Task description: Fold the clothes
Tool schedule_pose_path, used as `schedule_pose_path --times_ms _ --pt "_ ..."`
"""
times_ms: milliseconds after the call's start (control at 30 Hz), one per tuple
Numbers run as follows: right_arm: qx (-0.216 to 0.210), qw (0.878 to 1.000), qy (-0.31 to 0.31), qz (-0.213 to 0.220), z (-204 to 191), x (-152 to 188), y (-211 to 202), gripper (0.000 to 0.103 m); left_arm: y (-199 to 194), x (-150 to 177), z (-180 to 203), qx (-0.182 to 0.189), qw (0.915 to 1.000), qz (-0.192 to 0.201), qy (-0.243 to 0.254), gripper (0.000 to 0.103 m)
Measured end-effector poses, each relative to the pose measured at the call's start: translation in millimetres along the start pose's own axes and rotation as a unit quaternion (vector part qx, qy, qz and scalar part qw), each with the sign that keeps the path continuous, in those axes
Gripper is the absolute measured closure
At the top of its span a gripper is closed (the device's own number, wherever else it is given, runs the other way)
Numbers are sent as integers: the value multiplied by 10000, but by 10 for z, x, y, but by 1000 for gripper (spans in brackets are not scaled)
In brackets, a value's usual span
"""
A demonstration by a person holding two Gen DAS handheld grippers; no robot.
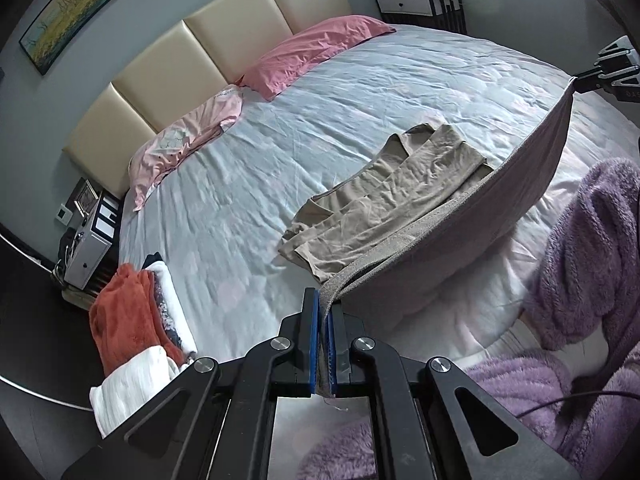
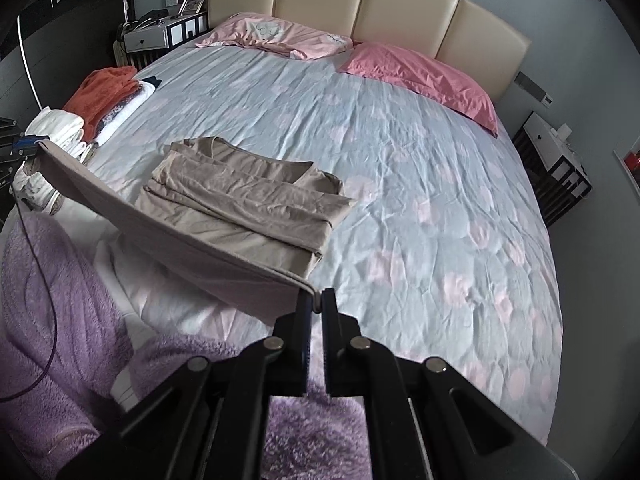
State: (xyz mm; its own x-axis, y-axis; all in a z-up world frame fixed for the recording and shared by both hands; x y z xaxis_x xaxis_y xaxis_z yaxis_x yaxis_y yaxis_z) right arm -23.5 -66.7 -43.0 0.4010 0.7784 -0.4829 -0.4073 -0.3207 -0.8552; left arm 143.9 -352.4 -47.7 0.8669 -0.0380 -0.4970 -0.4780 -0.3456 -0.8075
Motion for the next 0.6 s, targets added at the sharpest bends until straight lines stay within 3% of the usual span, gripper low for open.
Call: schedule_pose_path --times_ms 400,600 --pt "112 9986 463 -249 400 -833 1293 99 1421 -595 -446 185 9967 -684 -391 99" --pt "107 9956 870 -344 572 -1135 2093 99 2254 -710 -599 473 9903 -938 -913 99"
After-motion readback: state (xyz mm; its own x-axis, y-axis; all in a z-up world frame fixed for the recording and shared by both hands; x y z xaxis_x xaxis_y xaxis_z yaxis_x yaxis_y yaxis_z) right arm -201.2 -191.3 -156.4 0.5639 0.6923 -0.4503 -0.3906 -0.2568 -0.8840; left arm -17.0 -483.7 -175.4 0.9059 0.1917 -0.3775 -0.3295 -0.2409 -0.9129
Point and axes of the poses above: each gripper's, at about its wrist camera, not at the fingertips, and y roughly the way its jaws point, z to its right, x to its underside, the point moved 8 cm from there along y, roughly the way its jaws point, and after that the axes turned 4 degrees about -y, right-handed, at the moved point
